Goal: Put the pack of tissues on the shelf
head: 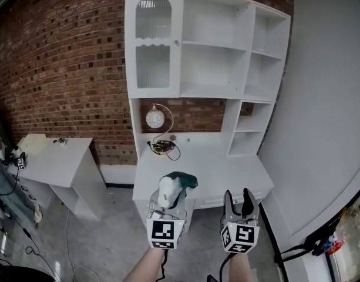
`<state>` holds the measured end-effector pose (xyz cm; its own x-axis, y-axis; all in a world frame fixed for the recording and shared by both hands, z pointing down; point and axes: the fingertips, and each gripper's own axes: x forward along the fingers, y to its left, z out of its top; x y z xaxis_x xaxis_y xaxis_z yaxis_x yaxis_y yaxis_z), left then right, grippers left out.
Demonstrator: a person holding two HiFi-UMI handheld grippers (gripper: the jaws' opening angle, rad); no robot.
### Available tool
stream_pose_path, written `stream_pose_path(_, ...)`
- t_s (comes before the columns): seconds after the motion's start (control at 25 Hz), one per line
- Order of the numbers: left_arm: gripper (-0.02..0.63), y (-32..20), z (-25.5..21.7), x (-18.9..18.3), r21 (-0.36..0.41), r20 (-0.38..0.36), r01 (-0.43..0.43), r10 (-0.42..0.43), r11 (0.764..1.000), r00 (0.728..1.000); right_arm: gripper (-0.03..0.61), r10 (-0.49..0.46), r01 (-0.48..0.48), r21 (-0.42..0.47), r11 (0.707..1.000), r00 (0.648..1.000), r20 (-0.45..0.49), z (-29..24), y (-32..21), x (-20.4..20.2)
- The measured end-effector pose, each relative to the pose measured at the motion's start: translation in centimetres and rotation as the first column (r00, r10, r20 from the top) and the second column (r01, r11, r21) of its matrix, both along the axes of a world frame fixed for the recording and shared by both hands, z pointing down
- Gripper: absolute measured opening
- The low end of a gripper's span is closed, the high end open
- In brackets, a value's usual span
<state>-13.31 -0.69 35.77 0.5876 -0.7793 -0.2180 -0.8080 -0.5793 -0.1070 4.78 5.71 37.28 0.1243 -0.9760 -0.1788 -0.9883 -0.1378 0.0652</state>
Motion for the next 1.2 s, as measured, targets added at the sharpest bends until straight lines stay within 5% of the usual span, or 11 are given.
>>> stream_pose_path(0.56,0.1,-5.1,3.3,4.0,-0.058,0.051,0.053,-0.05,0.997,0.997,0.23,-0.03,0.033,-0.062,0.998,0.998,0.054,4.5,-5.5,4.5)
stream_pose_path(1.2,0.1,-19.1,0.1,9.5,0.019,0.034,-0.031,0.031,0.999,0.999,0.23,0.017,-0.017,-0.001,1.0,0.999,0.038,1.2,-19.1,8.7)
